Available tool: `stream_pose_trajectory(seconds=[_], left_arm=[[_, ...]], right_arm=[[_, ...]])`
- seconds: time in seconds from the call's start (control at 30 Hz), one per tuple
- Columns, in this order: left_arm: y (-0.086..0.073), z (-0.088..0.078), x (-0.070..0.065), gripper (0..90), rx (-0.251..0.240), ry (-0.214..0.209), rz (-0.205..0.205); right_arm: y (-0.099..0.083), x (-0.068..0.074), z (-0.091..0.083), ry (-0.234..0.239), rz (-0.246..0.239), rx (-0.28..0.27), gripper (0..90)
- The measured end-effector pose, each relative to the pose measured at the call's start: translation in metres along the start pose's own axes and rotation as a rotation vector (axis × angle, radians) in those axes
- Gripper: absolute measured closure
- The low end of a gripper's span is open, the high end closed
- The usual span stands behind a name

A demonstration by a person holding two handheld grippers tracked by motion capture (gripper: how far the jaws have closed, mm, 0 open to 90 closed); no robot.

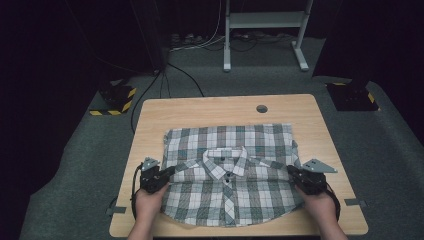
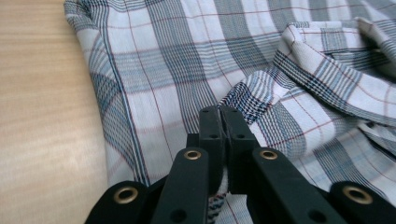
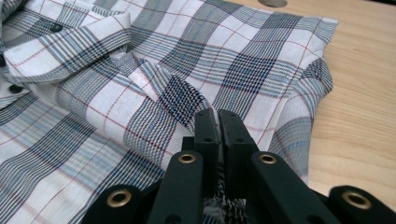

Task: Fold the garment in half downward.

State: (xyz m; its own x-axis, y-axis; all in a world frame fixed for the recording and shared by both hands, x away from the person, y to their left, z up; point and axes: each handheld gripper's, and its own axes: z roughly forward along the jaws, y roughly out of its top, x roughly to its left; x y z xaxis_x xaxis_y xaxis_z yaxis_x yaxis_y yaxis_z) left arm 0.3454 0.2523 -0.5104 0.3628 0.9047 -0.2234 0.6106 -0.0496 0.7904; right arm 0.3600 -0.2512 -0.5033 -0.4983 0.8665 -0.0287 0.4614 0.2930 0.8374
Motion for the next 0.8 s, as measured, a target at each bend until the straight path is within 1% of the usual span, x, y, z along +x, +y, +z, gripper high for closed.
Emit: stream_pose_trajectory(seconds=[0.03,0.07,0.1,0.13,0.17,0.2,0.23,0.27,0.33,0.37,0.4,0.47,0.53,0.67,0.73,0.8], left_arm=[[-0.004,-0.003,-0.001,88.1,-0.005,-0.006,-0.005],[-0.004,-0.003,-0.001,87.9,-0.005,-0.006,-0.005],[-0.008,-0.006,-0.002,87.6,-0.011,-0.009,-0.005],[-0.017,-0.012,-0.004,87.4,-0.016,-0.009,-0.005],[-0.021,-0.013,-0.005,86.9,-0.014,-0.004,-0.003],[-0.021,-0.013,-0.005,86.9,-0.014,-0.004,-0.003],[-0.025,-0.014,-0.006,86.9,-0.008,-0.001,-0.006],[-0.033,-0.014,-0.006,86.3,0.012,0.005,-0.005],[-0.042,-0.013,-0.006,85.5,0.028,0.009,-0.014],[-0.042,-0.013,-0.006,85.2,0.028,0.009,-0.014],[-0.048,-0.012,-0.005,84.3,0.038,0.011,-0.017],[-0.051,-0.013,-0.005,83.4,0.035,0.009,-0.028],[-0.051,-0.014,-0.005,81.9,0.034,0.013,-0.022],[-0.05,-0.017,-0.009,72.4,0.023,0.01,-0.02],[-0.046,-0.019,-0.017,65.3,0.001,0.01,0.004],[-0.042,-0.02,-0.023,59.8,-0.007,0.013,0.029]], right_arm=[[-0.003,0.002,-0.003,0.002,-0.003,-0.007,86.0],[-0.003,0.002,-0.003,0.002,-0.003,-0.007,86.0],[-0.008,0.006,-0.01,0.005,-0.005,-0.019,85.7],[-0.011,0.007,-0.013,0.006,-0.005,-0.02,85.5],[-0.015,0.008,-0.015,0.004,-0.006,-0.016,85.5],[-0.015,0.008,-0.015,0.004,-0.006,-0.016,85.5],[-0.019,0.008,-0.016,0.004,-0.003,-0.008,85.2],[-0.028,0.008,-0.018,0.003,-0.001,0.008,84.7],[-0.036,0.008,-0.02,0.005,0.016,0.023,84.0],[-0.039,0.007,-0.02,0.006,0.023,0.029,83.8],[-0.043,0.007,-0.02,0.007,0.029,0.034,83.6],[-0.047,0.008,-0.02,0.007,0.034,0.04,83.2],[-0.049,0.009,-0.021,0.006,0.034,0.036,82.6],[-0.05,0.011,-0.024,0.008,0.035,0.016,79.8],[-0.05,0.014,-0.025,0.012,0.028,0.001,73.3],[-0.048,0.016,-0.025,0.023,0.029,-0.012,70.3]])
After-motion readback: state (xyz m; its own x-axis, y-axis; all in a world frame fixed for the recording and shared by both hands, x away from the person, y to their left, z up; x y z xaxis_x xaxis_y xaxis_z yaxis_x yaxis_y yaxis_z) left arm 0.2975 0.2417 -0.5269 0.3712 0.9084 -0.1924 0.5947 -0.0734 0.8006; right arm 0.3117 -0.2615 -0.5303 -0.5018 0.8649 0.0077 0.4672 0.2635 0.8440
